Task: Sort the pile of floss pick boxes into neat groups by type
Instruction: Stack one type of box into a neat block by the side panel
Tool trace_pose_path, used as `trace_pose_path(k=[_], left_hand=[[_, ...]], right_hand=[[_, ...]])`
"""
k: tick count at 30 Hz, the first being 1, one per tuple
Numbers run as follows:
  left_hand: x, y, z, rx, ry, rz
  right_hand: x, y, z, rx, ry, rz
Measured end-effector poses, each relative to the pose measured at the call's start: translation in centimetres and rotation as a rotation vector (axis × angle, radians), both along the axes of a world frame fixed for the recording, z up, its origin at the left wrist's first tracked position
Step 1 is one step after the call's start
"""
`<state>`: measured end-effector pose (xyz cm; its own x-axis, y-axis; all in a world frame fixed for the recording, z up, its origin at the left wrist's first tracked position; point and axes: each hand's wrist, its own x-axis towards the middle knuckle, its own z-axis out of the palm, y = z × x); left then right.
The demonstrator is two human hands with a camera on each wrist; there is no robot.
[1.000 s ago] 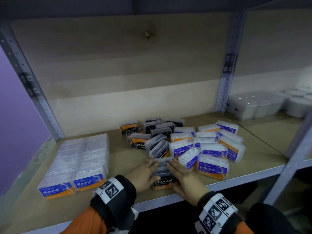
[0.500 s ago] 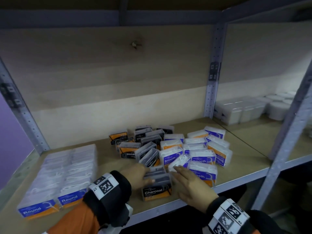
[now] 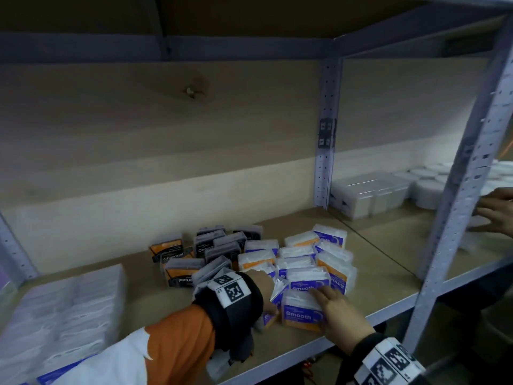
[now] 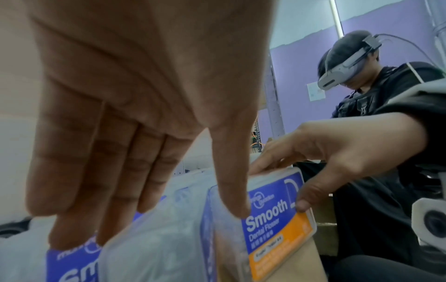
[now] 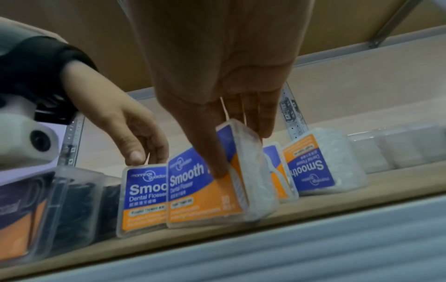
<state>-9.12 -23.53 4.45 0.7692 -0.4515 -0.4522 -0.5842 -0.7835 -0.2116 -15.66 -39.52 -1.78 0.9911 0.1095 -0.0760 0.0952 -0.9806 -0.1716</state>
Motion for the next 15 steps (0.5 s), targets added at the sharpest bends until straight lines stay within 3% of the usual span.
trace_pose_path(k=[6,15], left_hand=[[0.8,-1.8,-0.1,0.113,-0.044,-0.068],[3.1,-2.0,-2.0,0.051,-0.075,-0.04]], right_hand=[[0.5,-0.3,-0.1,0.065,-0.014,-0.08],[1.2,-0.6,0.2,0.111,0.003,-0.144]])
